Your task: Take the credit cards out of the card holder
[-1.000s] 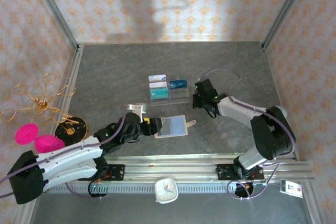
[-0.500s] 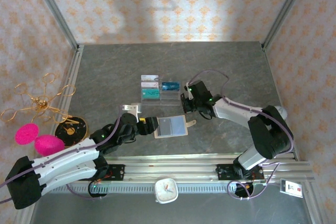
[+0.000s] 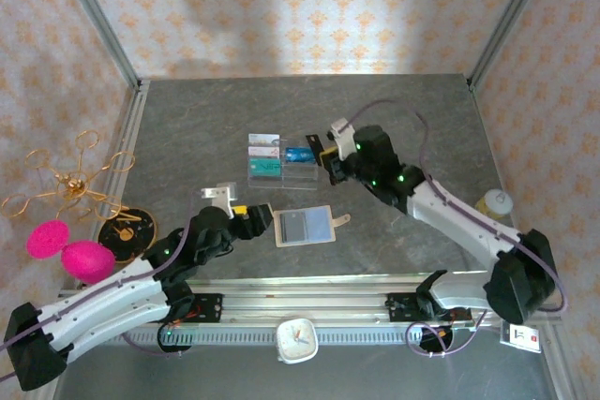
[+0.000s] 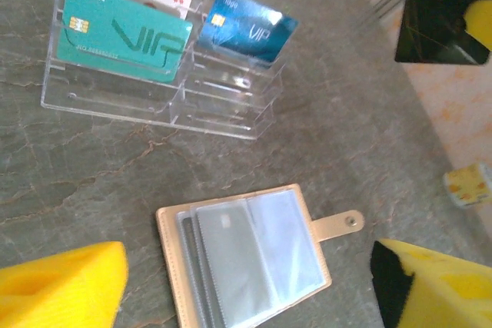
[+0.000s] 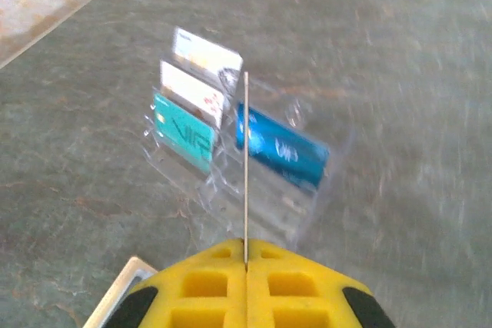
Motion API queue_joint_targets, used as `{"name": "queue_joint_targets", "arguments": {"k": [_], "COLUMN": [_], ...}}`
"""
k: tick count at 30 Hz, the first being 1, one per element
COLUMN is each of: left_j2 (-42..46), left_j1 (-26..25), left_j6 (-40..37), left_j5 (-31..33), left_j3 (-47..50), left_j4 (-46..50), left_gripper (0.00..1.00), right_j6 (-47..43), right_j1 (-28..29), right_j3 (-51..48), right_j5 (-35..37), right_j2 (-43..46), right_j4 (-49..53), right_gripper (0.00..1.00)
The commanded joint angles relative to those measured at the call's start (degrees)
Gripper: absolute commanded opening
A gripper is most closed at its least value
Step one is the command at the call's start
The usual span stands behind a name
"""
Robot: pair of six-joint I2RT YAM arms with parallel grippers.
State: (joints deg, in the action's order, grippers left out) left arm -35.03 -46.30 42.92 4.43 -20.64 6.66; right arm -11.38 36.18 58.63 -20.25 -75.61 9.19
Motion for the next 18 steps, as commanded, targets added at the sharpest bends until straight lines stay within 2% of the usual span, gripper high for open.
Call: {"name": "queue_joint_targets", "arguments": {"k": [1,4,7,13,18], "left_j2": [3.94,4.63,3.24,0.7,-1.29], "left_j1": [1.35,3.34,4.88,6.52,8.41], "left_j6": [-0.59,-1.62,-3.57,-8.31,-11.46], "left_j5": [2.23,0.04,-1.67,-4.33,-5.69], "left_j3": [1.27,0.37,-1.67,-4.59,-6.6], "left_j4": [-0.43,0.54,1.96,1.56,1.31], "left_gripper": [0.9,0.9,0.9,0.9,0.88], "right_j6": [-13.75,-20.13,-24.35,-33.16,-38.97], "right_j1": [0.03,0.11,0.2,0.2,0.2], "right_j3": [12.07,22.73,29.49,33.69,35.8], "right_j5": [-8.86,-9.61,-9.69,-12.42,-10.33], "right_j2": [-9.15,-18.1,-22.91,-26.67,-30.23], "right_j4": [11.86,22.08,26.85,30.8,33.14], "right_gripper": [0.0,0.0,0.0,0.0,0.0]}}
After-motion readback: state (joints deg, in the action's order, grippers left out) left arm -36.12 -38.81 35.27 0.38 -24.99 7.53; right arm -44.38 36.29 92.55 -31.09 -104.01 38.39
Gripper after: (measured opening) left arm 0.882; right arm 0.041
